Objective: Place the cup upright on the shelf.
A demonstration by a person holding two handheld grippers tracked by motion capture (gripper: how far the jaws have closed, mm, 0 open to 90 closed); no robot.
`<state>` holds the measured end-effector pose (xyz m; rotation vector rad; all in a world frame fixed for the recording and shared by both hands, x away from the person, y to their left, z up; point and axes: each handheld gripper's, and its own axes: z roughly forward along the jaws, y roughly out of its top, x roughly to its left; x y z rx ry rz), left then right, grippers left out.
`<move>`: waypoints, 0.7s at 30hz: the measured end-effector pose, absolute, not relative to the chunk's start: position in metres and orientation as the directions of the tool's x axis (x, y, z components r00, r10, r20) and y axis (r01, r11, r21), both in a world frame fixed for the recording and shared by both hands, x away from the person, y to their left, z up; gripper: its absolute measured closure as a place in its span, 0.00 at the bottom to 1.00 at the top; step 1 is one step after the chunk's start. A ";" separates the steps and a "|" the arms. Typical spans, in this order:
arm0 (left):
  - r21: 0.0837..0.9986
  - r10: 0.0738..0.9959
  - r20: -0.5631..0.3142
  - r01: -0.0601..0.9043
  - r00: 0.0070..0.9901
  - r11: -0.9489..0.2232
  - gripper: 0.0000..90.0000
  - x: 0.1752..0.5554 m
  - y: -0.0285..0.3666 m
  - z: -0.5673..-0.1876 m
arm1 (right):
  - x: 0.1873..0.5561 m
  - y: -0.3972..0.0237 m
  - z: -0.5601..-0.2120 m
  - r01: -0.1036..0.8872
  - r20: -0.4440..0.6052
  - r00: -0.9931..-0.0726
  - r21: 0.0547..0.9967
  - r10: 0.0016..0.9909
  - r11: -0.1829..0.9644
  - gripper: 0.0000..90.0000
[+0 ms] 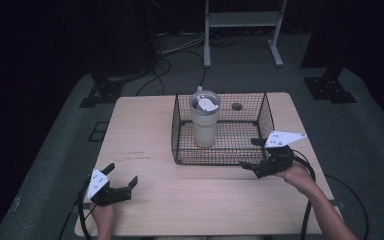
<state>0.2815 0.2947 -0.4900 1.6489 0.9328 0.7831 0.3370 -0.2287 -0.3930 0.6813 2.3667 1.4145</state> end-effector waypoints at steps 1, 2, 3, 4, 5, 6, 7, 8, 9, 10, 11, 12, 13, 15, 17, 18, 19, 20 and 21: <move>0.968 0.874 0.042 0.198 0.483 -0.156 0.00 0.281 0.294 -0.490 | 0.334 -0.230 -0.394 0.246 -0.010 -0.843 0.882 0.537 0.402 0.10; 0.968 0.874 0.042 0.198 0.483 -0.156 0.00 0.281 0.294 -0.490 | 0.334 -0.230 -0.394 0.246 -0.010 -0.843 0.882 0.537 0.402 0.10; 0.968 0.875 0.042 0.198 0.483 -0.155 0.00 0.281 0.294 -0.490 | 0.332 -0.230 -0.395 0.243 -0.012 -0.844 0.883 0.537 0.401 0.10; 0.968 0.875 0.042 0.198 0.483 -0.156 0.00 0.281 0.294 -0.490 | 0.331 -0.231 -0.396 0.244 -0.008 -0.844 0.885 0.536 0.397 0.10; 0.968 0.875 0.042 0.198 0.483 -0.156 0.00 0.281 0.294 -0.490 | 0.329 -0.231 -0.396 0.243 -0.008 -0.845 0.885 0.535 0.397 0.10; 0.968 0.875 0.041 0.198 0.483 -0.155 0.00 0.281 0.294 -0.490 | 0.328 -0.232 -0.397 0.243 -0.008 -0.846 0.885 0.534 0.397 0.10; 0.967 0.875 0.042 0.201 0.483 -0.158 0.00 0.281 0.294 -0.490 | 0.325 -0.233 -0.399 0.244 -0.009 -0.845 0.883 0.535 0.401 0.10; 0.967 0.875 0.042 0.201 0.483 -0.158 0.00 0.281 0.294 -0.490 | 0.325 -0.233 -0.399 0.244 -0.009 -0.845 0.883 0.535 0.401 0.10; 0.967 0.875 0.043 0.201 0.483 -0.159 0.00 0.281 0.294 -0.490 | 0.324 -0.235 -0.401 0.251 -0.002 -0.845 0.882 0.535 0.399 0.10; 0.967 0.875 0.043 0.201 0.483 -0.159 0.00 0.281 0.294 -0.490 | 0.322 -0.236 -0.403 0.252 -0.002 -0.843 0.882 0.538 0.398 0.10; 0.966 0.875 0.044 0.201 0.483 -0.159 0.00 0.281 0.294 -0.490 | 0.321 -0.237 -0.404 0.253 0.002 -0.844 0.883 0.537 0.395 0.10; 0.966 0.875 0.044 0.201 0.483 -0.159 0.00 0.281 0.294 -0.490 | 0.321 -0.237 -0.404 0.253 0.002 -0.844 0.883 0.537 0.395 0.10; 0.966 0.875 0.044 0.202 0.483 -0.160 0.00 0.281 0.294 -0.490 | 0.319 -0.238 -0.407 0.256 0.002 -0.843 0.881 0.538 0.397 0.10; 0.966 0.875 0.044 0.201 0.483 -0.160 0.00 0.281 0.294 -0.490 | 0.316 -0.240 -0.410 0.262 0.013 -0.843 0.883 0.538 0.389 0.10; 0.966 0.875 0.045 0.201 0.483 -0.160 0.00 0.281 0.294 -0.490 | 0.313 -0.242 -0.413 0.259 0.008 -0.842 0.883 0.539 0.391 0.10; 0.966 0.875 0.045 0.201 0.483 -0.160 0.00 0.281 0.294 -0.490 | 0.312 -0.243 -0.414 0.261 0.010 -0.841 0.883 0.541 0.389 0.10; 0.966 0.875 0.044 0.201 0.482 -0.160 0.00 0.281 0.294 -0.490 | 0.311 -0.244 -0.415 0.261 0.011 -0.840 0.885 0.543 0.386 0.10; 0.966 0.875 0.044 0.201 0.482 -0.160 0.00 0.281 0.294 -0.490 | 0.311 -0.244 -0.415 0.261 0.011 -0.840 0.885 0.543 0.386 0.10; 0.966 0.875 0.044 0.202 0.482 -0.160 0.00 0.281 0.294 -0.490 | 0.310 -0.245 -0.416 0.259 0.010 -0.839 0.887 0.544 0.383 0.10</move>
